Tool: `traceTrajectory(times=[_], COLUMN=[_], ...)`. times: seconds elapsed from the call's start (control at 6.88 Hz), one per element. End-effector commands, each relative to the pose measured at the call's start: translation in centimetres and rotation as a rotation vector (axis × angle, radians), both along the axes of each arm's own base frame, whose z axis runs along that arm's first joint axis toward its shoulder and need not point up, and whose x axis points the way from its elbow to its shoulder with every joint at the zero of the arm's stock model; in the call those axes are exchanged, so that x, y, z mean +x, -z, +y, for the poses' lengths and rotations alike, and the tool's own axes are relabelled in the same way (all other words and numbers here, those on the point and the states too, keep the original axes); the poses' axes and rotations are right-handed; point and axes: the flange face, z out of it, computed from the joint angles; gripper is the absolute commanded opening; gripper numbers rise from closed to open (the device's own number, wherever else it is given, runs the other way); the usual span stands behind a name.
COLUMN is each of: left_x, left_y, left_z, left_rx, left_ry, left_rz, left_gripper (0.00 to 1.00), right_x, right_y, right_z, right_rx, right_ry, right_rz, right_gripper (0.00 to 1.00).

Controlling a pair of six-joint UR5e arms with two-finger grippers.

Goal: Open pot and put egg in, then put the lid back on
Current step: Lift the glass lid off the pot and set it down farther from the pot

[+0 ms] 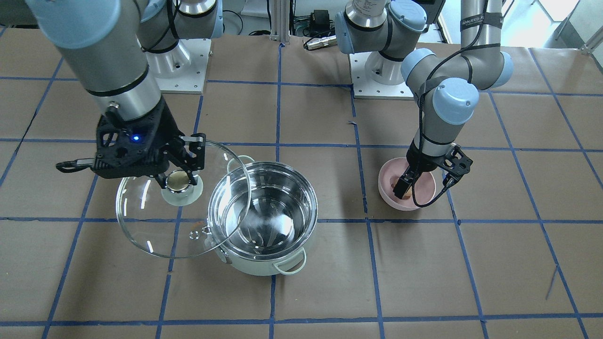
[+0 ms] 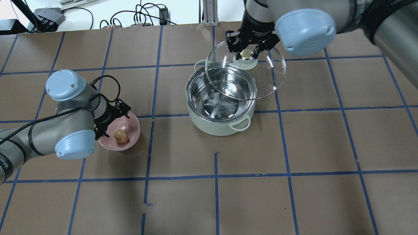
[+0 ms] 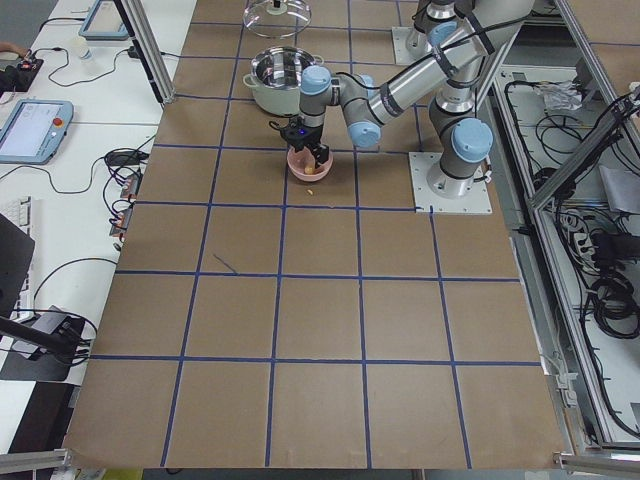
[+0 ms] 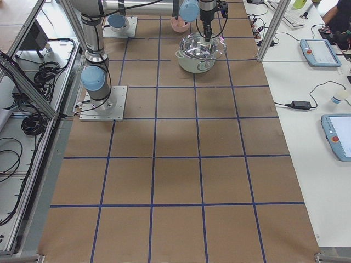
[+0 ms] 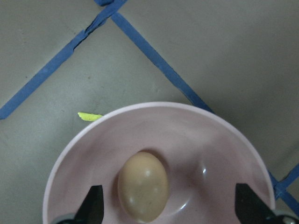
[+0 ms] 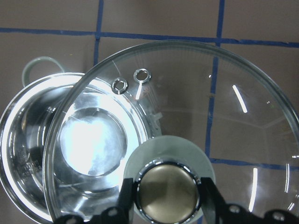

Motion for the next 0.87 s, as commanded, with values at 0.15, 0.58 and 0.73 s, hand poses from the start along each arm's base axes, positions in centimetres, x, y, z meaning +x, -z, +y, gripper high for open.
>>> traceTrajectory(times=[0.15,0.58,0.73], left_x=[-0.1,-0.1,-0.1], left_y=[1.4,1.4,1.6], left_z=[0.5,0.3,0.3], left_rx=[0.034,0.033,0.038], left_ry=[0.009,0.006,0.008], left_rz=[0.004,0.006,0.008], left_gripper=[0.99,0.97,0.97], right_x=[-9.8,-10.8,-10.4], right_y=[-1.1,-0.5,-0.1], right_z=[0.5,0.9,1.1], right_rx=[0.06,0.075,0.083], right_ry=[-0.068,-0.069,-0.066], right_rz=[0.012,0.017,0.015], right_gripper=[0.28,0.28,0.28])
